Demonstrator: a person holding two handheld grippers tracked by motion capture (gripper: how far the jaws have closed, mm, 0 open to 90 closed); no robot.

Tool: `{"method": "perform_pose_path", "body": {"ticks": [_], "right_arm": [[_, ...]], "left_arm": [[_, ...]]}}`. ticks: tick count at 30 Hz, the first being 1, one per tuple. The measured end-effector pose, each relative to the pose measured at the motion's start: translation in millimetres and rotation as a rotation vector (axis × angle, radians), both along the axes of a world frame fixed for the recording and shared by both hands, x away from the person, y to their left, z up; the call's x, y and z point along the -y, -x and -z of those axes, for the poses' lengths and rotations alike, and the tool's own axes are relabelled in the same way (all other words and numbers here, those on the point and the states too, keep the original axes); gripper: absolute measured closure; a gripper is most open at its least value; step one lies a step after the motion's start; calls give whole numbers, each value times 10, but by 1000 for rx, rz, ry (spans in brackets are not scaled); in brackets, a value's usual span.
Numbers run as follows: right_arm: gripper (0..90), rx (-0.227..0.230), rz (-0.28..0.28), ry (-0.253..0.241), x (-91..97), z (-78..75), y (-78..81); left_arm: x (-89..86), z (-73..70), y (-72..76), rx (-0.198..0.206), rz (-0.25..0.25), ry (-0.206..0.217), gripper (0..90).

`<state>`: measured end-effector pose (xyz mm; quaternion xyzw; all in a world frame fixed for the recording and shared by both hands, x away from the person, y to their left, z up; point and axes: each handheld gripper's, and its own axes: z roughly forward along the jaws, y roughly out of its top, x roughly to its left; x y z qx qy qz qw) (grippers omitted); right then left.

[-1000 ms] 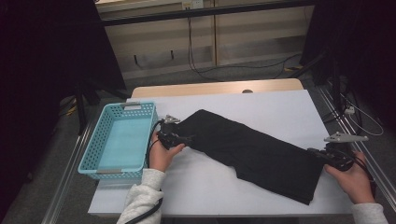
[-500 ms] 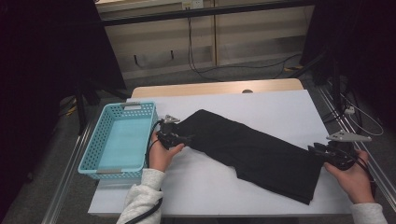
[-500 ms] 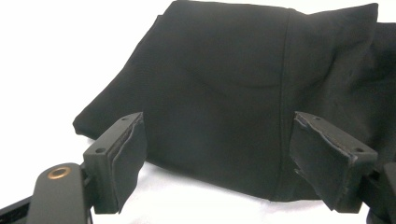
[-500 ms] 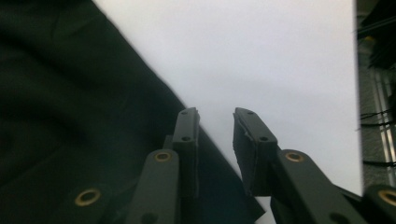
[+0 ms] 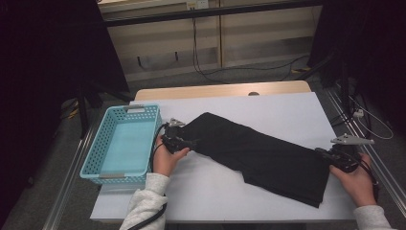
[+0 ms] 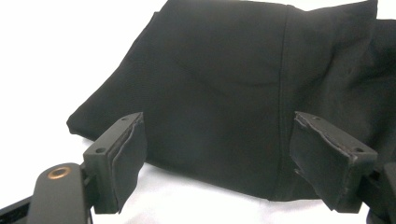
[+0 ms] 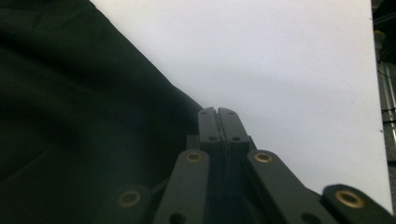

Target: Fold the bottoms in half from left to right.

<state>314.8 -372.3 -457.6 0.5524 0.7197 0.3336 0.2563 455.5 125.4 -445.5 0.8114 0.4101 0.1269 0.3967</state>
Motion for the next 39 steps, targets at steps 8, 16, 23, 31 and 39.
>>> {"method": "perform_pose_path", "body": {"ticks": [8,16,23,31,39], "right_arm": [[657,13,-32,25,-157,-69,70],[589,-8,-184,-68,-583,-94,245],[613,-57,-336,-142,-1000,14,384],[548,-76,-501,-112,-1326,82,463],[858,-78,-532,-73,-1339,68,496]], "left_arm": [[-11,-5,2,5,-3,2,196],[6,-10,18,-4,6,1,195],[21,-3,26,-2,6,2,195],[8,-12,23,-3,8,4,195],[13,-7,19,-5,7,7,194]]}}
